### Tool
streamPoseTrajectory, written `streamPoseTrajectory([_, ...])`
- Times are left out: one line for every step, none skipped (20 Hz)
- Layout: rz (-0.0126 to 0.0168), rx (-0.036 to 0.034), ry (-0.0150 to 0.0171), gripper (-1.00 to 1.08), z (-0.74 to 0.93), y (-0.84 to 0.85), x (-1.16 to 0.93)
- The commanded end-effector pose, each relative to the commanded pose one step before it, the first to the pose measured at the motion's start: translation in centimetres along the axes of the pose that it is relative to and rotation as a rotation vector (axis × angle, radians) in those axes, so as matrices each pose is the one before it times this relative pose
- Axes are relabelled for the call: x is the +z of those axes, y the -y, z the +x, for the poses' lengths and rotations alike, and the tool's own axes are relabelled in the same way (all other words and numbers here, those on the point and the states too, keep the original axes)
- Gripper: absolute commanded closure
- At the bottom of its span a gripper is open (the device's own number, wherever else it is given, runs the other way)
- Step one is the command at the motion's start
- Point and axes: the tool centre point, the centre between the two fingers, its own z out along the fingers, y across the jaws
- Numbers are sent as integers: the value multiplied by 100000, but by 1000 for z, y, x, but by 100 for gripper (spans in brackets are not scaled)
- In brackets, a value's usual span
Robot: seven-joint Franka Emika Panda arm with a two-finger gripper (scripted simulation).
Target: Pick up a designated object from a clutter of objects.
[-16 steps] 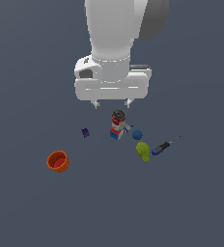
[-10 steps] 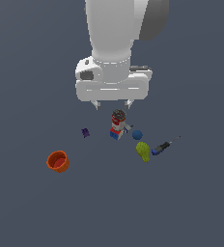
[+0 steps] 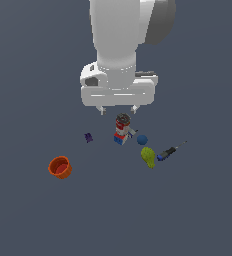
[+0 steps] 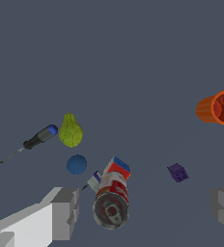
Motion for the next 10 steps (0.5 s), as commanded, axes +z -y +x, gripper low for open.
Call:
streamPoseTrajectory([18, 910, 66, -92, -45, 140, 381])
streamPoseTrajectory([3, 606, 5, -92, -27, 85, 237])
streamPoseTrajectory([-4, 704, -4, -92, -33, 98, 275])
streamPoseTrajectory([-9, 805, -10, -92, -40, 108, 312])
streamPoseTrajectory([-11, 895, -11, -92, -49, 123, 348])
streamPoseTrajectory([-10, 1001, -7, -92, -60, 134, 386])
streamPoseTrajectory([-10, 1100, -5, -92, -73, 148, 424])
streamPoseTrajectory([-13, 1202, -6, -92, -86, 158, 461])
streamPoseTrajectory([-17, 1301, -9, -92, -102, 170, 498])
streamPoseTrajectory([-20, 1405, -11, -92, -120, 178, 534])
